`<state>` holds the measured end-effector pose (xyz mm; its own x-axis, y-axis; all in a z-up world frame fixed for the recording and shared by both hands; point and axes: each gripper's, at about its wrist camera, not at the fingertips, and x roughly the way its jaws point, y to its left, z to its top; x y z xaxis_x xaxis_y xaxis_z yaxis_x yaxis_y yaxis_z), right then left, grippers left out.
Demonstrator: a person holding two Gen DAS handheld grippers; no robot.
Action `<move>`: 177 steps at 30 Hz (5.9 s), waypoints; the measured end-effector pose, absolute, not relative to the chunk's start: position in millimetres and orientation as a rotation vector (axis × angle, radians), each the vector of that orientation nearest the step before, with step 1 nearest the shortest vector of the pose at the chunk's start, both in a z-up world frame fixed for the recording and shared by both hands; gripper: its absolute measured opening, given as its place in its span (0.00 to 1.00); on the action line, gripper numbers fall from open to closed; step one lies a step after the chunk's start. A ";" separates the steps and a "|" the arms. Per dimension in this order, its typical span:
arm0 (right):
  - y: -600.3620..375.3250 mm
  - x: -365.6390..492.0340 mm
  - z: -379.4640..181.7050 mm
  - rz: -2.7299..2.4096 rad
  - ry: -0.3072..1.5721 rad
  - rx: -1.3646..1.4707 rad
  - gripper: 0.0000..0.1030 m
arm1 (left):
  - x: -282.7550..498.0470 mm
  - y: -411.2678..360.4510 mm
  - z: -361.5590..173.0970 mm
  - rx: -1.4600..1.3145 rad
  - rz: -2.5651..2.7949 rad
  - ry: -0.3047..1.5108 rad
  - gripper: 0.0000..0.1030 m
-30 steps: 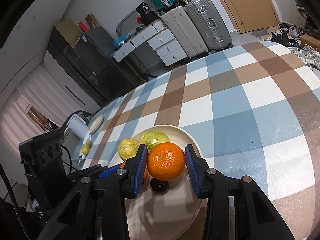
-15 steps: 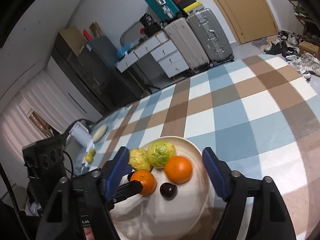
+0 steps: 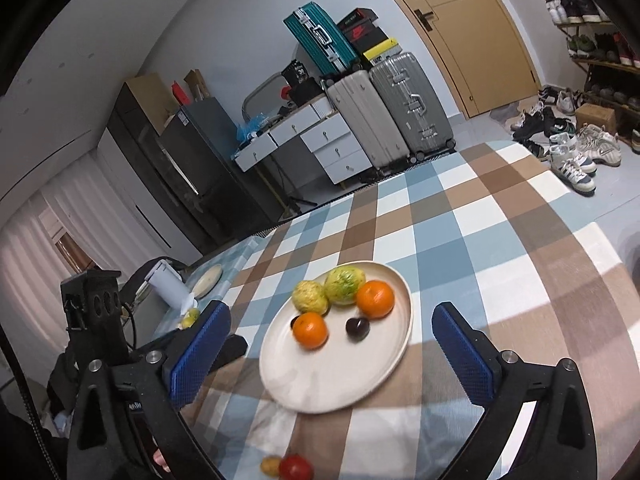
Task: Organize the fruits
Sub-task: 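Withdraw both tools from the plate toward the loose tomatoes, then grasp a red tomato with the right tool while the left tool grasps a brown round fruit, then carry the tomato and brown fruit onto the plate and open both tools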
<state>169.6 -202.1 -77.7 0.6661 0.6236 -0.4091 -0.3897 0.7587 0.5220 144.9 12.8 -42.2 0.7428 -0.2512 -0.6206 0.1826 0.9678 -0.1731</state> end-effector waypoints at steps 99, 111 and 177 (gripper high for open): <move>-192.4 37.4 -159.1 0.656 0.689 0.254 0.32 | 71.3 -20.8 -139.1 0.026 -0.360 0.941 0.56; -192.9 39.6 -159.9 0.657 0.691 0.259 0.32 | 68.6 -23.6 -138.0 0.028 -0.431 0.933 0.23; -44.8 218.4 -136.5 0.799 0.928 0.059 0.32 | 231.6 88.6 -122.3 -0.252 -0.435 0.920 0.23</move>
<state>218.4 -44.8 -136.5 0.3397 0.6370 -0.6920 -0.5892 0.7176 0.3714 231.6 88.6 -122.3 0.5278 -0.4655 -0.7105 0.2543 0.8847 -0.3907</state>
